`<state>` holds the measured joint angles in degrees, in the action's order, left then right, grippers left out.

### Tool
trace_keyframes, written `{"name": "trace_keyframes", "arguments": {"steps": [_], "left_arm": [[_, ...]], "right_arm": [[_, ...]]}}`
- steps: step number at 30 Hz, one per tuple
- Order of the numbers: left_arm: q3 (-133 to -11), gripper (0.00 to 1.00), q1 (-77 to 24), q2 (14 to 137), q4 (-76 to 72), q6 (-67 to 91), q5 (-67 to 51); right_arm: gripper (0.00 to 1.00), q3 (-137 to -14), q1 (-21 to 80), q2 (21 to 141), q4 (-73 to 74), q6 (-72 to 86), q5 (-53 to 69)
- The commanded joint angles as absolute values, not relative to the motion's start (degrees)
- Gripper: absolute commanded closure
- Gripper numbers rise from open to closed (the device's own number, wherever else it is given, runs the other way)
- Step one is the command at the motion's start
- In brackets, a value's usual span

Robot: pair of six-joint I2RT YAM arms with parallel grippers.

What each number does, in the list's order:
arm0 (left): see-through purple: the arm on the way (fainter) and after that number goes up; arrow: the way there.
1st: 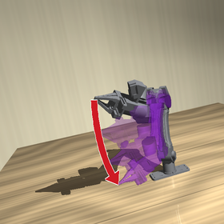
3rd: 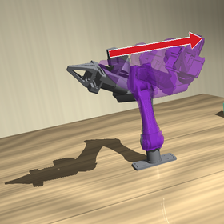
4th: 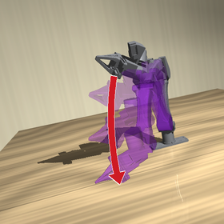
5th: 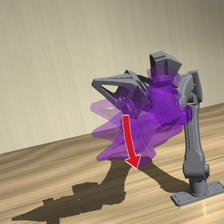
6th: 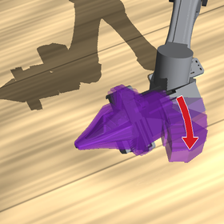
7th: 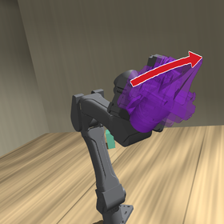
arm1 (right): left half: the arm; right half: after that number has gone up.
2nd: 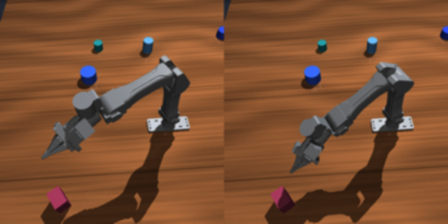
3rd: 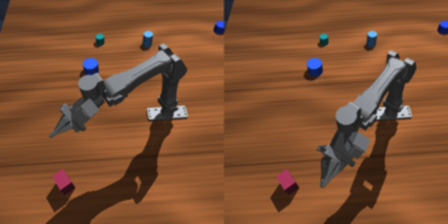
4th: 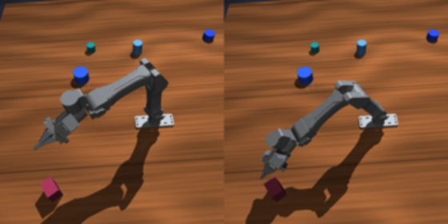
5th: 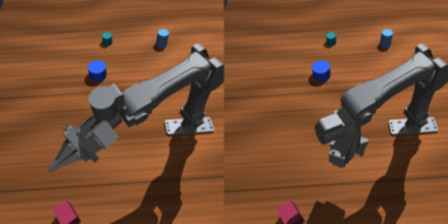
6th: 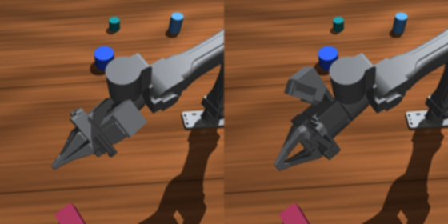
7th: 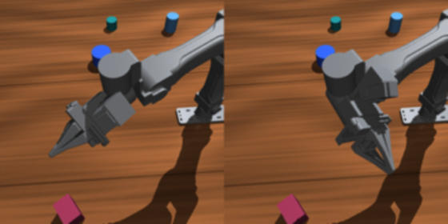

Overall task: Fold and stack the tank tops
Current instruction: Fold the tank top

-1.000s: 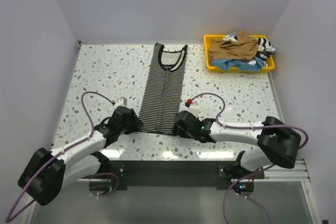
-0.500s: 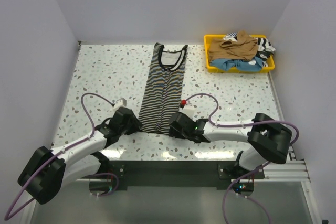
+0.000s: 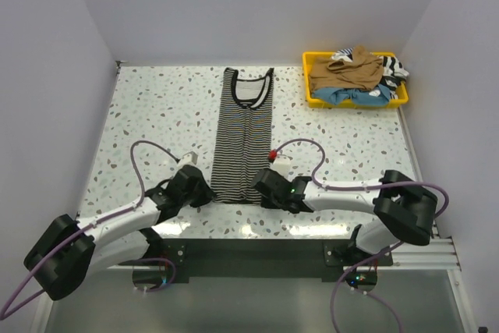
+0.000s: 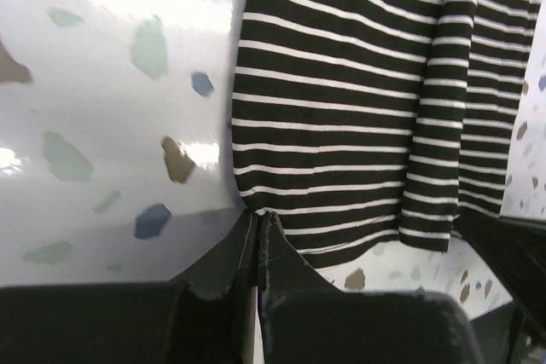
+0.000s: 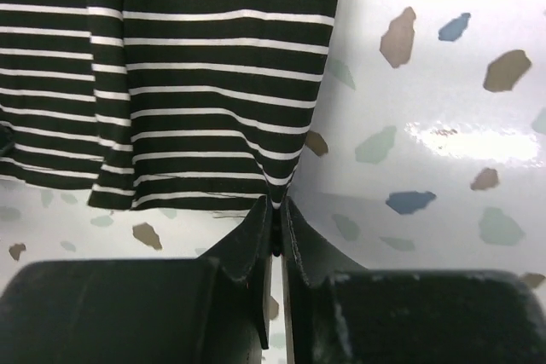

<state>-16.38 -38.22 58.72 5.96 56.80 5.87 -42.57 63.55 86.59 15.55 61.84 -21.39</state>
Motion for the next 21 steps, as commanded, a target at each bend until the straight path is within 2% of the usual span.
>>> {"name": "trace_keyframes", "arguments": {"steps": [1,11,16,21], "left_arm": [[-15.2,1.0,-42.44,59.42,15.63,58.7,3.78],[-15.47,1.0,-57.11,47.65,28.47,71.36,6.06],[-21.86,1.0,-57.48,46.14,32.78,71.72,11.06],[-30.13,1.0,-55.64,51.85,32.96,67.6,16.26]], "right_arm": [[0.93,-42.19,64.68,82.45,21.52,59.24,-23.82],[0.93,-45.51,79.52,76.91,36.98,66.87,-30.4],[0.92,-49.38,80.25,74.45,40.95,66.8,-33.83],[0.92,-55.01,78.4,77.34,43.42,64.08,-37.61]]}}
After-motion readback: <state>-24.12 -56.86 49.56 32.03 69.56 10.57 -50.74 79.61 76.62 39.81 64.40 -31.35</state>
